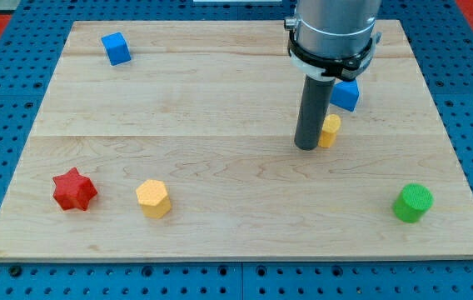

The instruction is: Move the yellow heart below the blue triangle

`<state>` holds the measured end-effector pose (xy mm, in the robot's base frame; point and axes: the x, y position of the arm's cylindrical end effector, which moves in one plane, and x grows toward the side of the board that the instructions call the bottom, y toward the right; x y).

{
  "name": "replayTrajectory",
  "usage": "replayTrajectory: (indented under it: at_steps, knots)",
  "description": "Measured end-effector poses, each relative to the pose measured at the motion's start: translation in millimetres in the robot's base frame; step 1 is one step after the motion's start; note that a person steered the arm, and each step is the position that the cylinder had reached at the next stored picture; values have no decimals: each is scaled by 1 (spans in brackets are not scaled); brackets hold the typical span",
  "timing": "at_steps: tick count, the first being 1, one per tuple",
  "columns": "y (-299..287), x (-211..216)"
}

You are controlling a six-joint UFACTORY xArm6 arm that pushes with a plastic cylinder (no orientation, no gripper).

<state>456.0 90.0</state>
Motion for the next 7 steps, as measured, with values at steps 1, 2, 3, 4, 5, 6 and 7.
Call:
replayTrajectory:
  at_steps: [1,2,3,4,5,6,7]
  knots:
    - [1,-10]
    - [1,-25]
    - [1,-36]
    - [1,-50]
    - [11,-58]
    - [42,-51]
    - [64,-42]
